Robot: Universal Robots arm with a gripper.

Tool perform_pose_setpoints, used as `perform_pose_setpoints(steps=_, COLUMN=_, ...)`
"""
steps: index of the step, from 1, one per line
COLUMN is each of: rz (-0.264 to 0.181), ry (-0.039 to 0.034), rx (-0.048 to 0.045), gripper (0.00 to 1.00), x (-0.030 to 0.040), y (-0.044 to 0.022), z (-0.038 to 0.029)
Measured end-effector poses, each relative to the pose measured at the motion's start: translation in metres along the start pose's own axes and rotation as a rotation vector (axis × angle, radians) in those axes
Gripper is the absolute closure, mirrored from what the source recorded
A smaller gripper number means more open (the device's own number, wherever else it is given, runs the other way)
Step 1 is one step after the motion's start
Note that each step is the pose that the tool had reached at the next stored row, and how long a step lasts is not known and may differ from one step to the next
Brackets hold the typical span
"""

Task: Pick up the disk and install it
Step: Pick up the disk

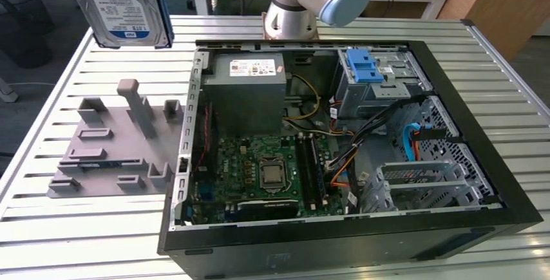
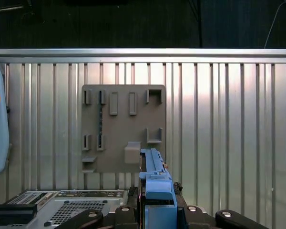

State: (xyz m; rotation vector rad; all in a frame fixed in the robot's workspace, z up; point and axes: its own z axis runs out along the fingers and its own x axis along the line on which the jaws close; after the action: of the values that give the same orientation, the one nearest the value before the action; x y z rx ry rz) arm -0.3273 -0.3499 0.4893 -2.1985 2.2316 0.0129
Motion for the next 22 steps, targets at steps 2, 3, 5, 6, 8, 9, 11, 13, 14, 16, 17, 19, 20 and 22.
perform_pose_setpoints(steps=2, rz=0.0, ry=0.0, rx=0.0, gripper=0.64, x=0.0031, y=-0.0001, z=0.0003)
perform_pose_setpoints(steps=3, rz=0.0, ry=-0.0001, rx=0.0, gripper=0.64, x=0.0046, y=-0.0001, z=0.0004)
perform_pose_setpoints(steps=5, rz=0.0, ry=-0.0001, rx=0.0, gripper=0.64, x=0.007, y=-0.0002, z=0.0006)
perform_pose_setpoints(steps=6, rz=0.0, ry=0.0, rx=0.0001, gripper=0.64, x=0.0073, y=-0.0002, z=0.0006)
perform_pose_setpoints(steps=8, rz=0.0, ry=-0.0001, rx=0.0, gripper=0.64, x=0.0073, y=-0.0002, z=0.0006)
perform_pose_setpoints(steps=9, rz=0.0, ry=0.0, rx=0.0, gripper=0.64, x=0.0073, y=-0.0002, z=0.0006)
perform_pose_setpoints(steps=11, rz=0.0, ry=0.0, rx=-0.0001, gripper=0.64, x=0.0074, y=-0.0002, z=0.0006)
perform_pose_setpoints(steps=13, rz=0.0, ry=0.0, rx=0.0, gripper=0.64, x=0.0074, y=-0.0003, z=0.0006)
perform_pose_setpoints(steps=14, rz=0.0, ry=-0.0001, rx=0.0001, gripper=0.64, x=0.0074, y=-0.0005, z=0.0006)
perform_pose_setpoints(steps=16, rz=0.0, ry=0.0, rx=0.0, gripper=0.64, x=0.0074, y=-0.0014, z=0.0006)
perform_pose_setpoints(steps=17, rz=0.0, ry=0.0, rx=0.0, gripper=0.64, x=0.0074, y=-0.002, z=0.0006)
perform_pose_setpoints(steps=19, rz=0.0, ry=0.0, rx=0.0, gripper=0.64, x=0.0074, y=-0.0032, z=0.0006)
perform_pose_setpoints(steps=20, rz=0.0, ry=0.0, rx=0.0, gripper=0.64, x=0.0074, y=-0.0037, z=0.0006)
perform_pose_setpoints(steps=22, rz=0.0, ry=0.0, rx=0.0, gripper=0.64, x=0.0074, y=-0.0048, z=0.0007)
